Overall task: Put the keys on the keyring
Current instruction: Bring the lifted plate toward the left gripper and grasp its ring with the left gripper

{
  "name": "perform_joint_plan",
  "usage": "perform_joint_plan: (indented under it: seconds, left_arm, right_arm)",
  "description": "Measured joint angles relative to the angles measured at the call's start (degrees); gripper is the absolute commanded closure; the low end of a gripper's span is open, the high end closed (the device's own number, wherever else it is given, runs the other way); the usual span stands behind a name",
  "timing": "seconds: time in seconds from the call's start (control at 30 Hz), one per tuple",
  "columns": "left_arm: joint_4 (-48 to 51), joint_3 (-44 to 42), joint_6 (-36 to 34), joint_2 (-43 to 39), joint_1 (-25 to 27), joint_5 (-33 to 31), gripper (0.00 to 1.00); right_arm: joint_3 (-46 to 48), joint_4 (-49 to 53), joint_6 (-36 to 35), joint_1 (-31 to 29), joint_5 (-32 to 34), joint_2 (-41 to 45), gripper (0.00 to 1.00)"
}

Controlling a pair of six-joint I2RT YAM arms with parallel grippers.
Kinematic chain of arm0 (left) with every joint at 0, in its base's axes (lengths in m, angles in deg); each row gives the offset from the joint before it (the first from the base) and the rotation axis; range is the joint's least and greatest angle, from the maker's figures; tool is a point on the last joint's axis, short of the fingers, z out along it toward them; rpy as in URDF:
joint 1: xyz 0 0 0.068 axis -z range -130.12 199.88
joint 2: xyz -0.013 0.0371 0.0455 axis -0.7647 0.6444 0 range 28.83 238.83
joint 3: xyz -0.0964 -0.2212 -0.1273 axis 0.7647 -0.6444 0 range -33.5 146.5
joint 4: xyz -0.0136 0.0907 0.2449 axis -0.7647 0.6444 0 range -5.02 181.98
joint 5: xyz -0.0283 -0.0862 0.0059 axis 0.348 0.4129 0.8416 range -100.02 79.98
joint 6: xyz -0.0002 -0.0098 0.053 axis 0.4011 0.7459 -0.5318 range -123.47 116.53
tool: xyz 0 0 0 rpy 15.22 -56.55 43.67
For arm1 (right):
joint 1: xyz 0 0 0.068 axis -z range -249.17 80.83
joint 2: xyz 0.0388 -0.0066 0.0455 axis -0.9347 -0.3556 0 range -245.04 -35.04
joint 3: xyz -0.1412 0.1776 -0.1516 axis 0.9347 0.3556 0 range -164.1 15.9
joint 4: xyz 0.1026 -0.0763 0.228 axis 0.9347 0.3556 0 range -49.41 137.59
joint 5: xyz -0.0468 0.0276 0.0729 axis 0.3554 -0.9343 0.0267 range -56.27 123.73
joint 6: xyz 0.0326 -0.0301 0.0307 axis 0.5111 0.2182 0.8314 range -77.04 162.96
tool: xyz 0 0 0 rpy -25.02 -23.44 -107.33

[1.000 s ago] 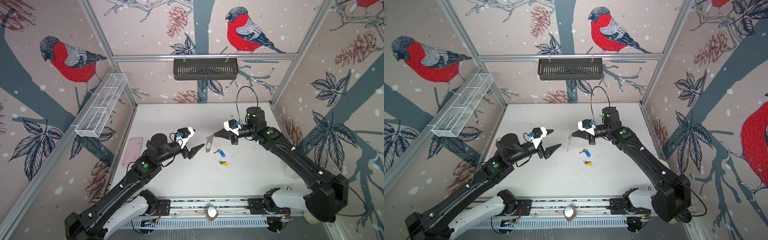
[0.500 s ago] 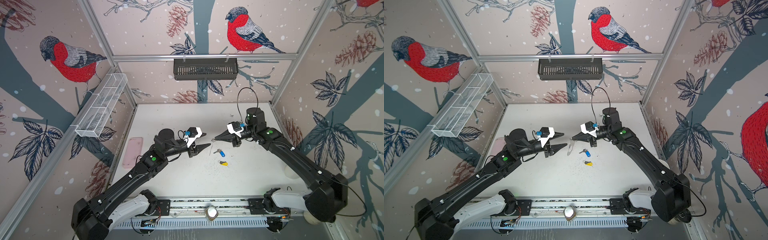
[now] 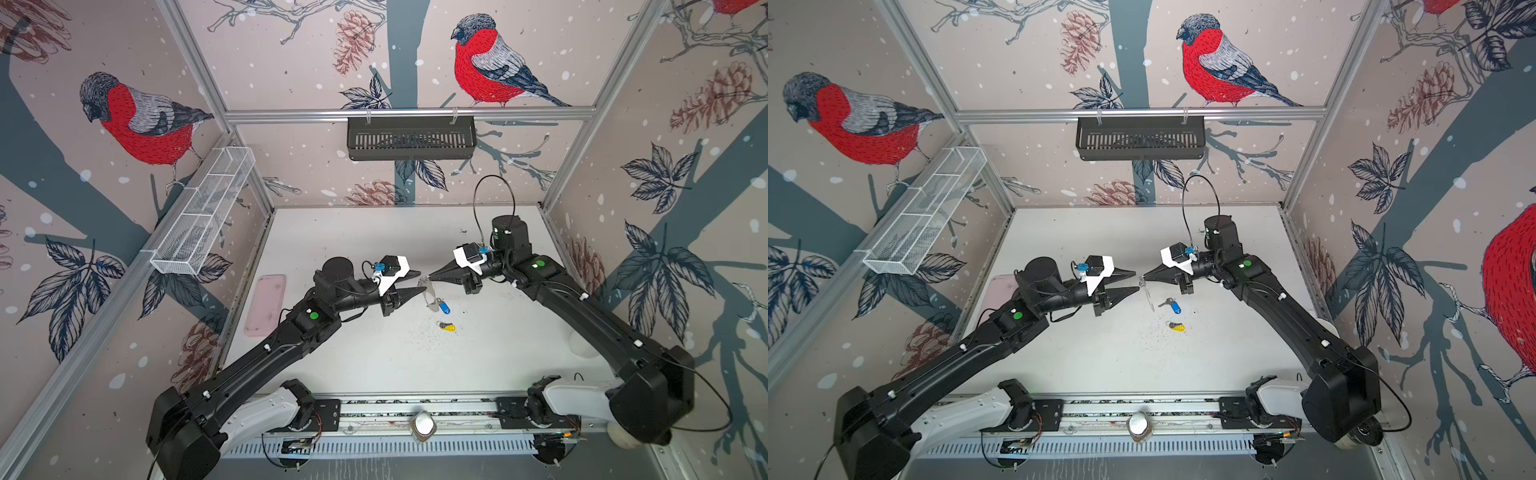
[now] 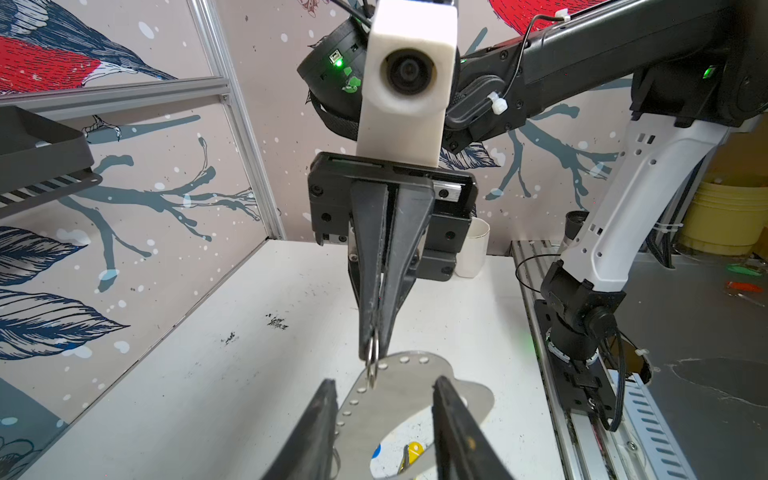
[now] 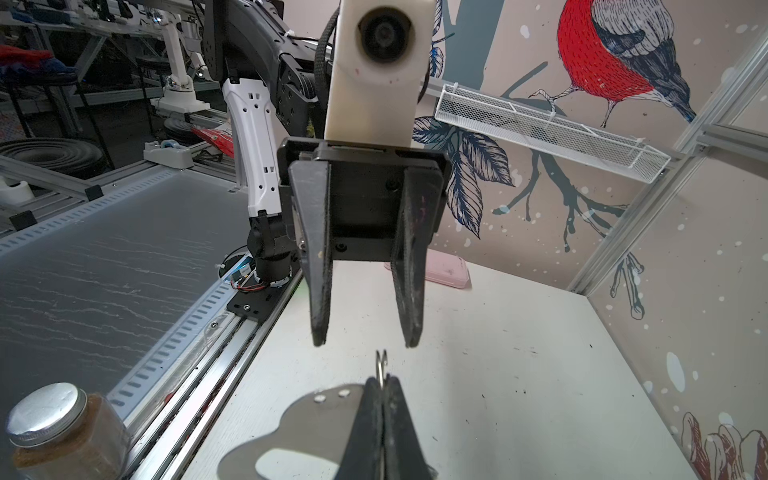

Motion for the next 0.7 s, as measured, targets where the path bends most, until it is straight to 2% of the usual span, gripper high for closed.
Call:
perform_joint_plan:
  seconds: [0.33, 0.7]
  left_arm:
    - [-0.76, 0.37, 0.13, 1.86, 0.42, -0.02, 0.74]
    - [-2.23, 0.46, 0.57, 2.10, 0.57, -0.42, 0.79]
  right_arm:
    - [0.00, 0.00, 0.00, 0.02, 0.00, -0.04, 1.00]
    - [0.00, 0.04, -0.81, -0.02, -0.26, -0.04, 1.00]
